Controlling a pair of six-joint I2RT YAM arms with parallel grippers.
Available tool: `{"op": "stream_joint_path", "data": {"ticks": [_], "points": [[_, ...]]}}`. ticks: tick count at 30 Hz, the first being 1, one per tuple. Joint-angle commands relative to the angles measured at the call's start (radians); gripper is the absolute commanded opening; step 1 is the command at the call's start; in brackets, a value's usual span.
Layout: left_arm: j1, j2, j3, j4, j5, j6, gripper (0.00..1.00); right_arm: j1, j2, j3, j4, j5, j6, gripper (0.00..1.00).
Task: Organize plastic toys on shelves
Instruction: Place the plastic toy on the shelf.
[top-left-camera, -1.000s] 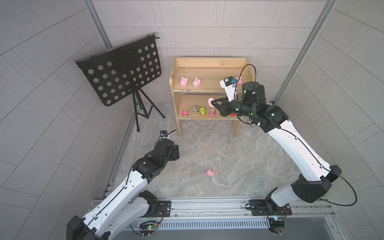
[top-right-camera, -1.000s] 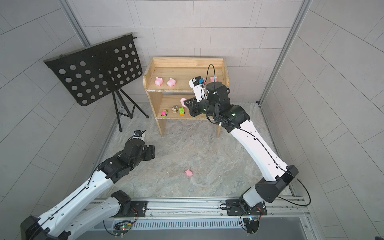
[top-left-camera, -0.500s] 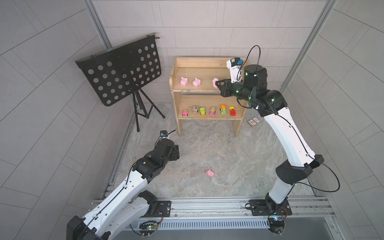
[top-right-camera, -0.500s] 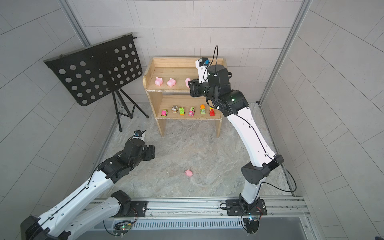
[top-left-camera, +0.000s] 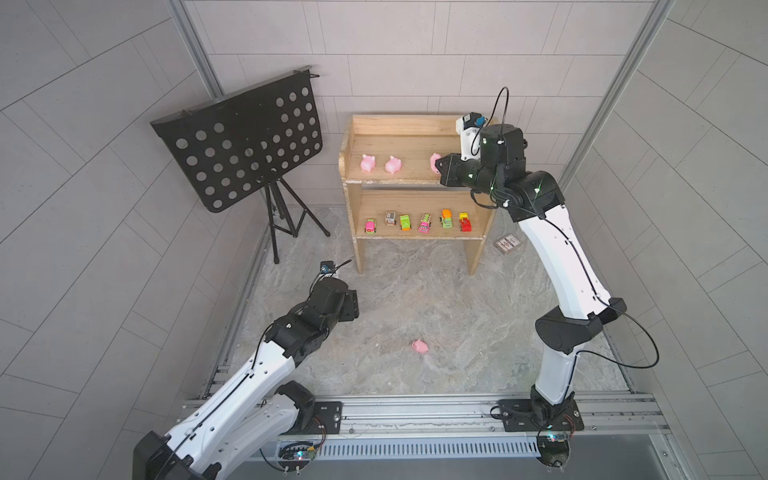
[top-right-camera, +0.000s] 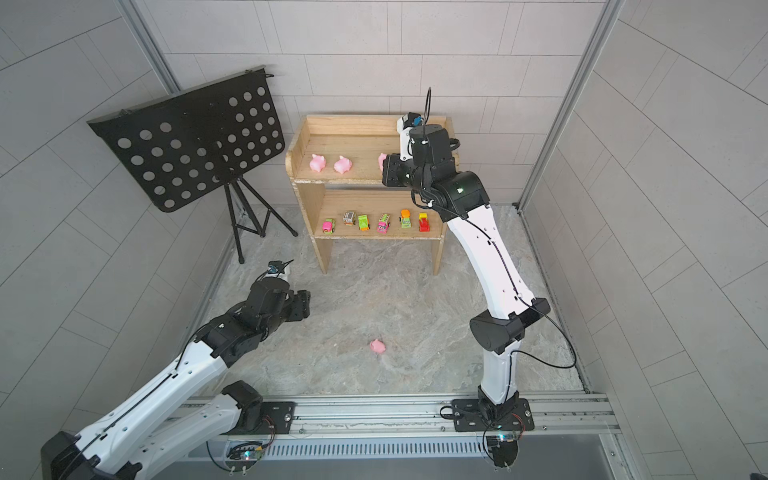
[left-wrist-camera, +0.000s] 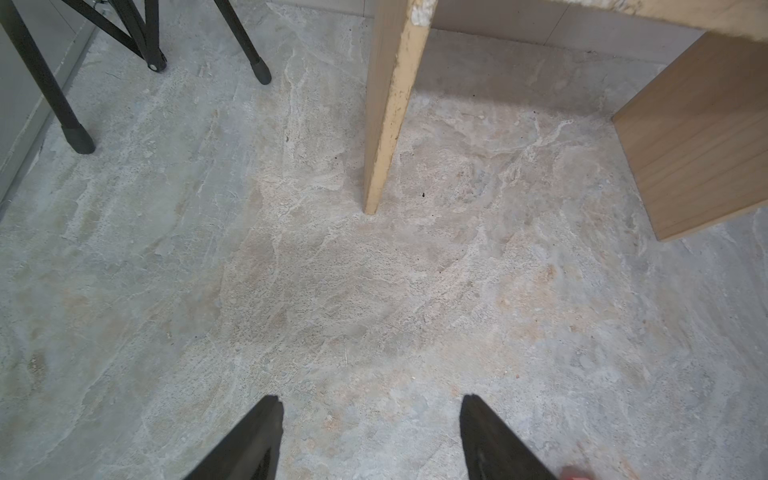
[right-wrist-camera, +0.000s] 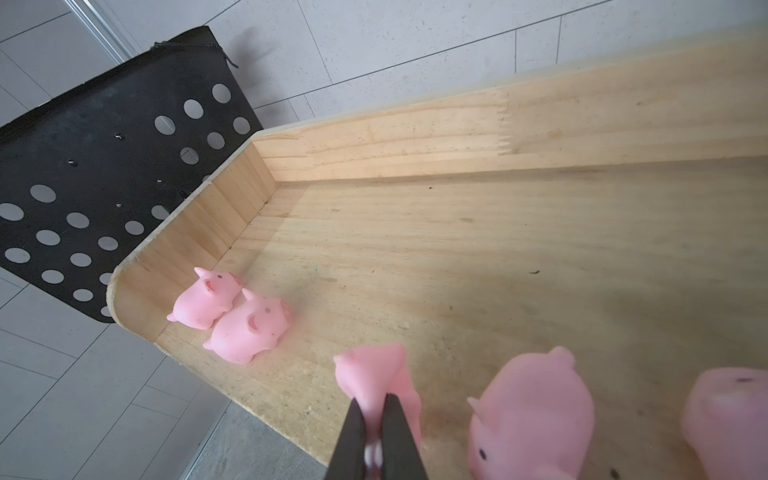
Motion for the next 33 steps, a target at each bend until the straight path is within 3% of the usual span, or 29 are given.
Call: {"op": "stream_joint_path", "data": {"ticks": [1,13,18,21,33], "points": [[0.005,0.001,-0.003,0.002,0.0,0.001,0.73,-0.011,0.009,0.024,-0.02,0.029,0.018,0.04],[0.004,0.002,-0.003,0.002,-0.001,0.002,0.73,-0.026,0.052,0.064,-0.025,0.018,0.037,0.16],[0.005,0.003,-0.005,0.002,0.002,0.002,0.73,-0.031,0.058,0.069,-0.019,0.022,0.045,0.33],[0.005,0.003,-0.004,0.003,0.005,0.002,0.73,-0.035,0.066,0.082,-0.019,0.02,0.048,0.37],[0.004,0.005,-0.004,0.004,0.009,0.002,0.73,-0.048,0.088,0.119,0.034,-0.051,0.059,0.45]]}}
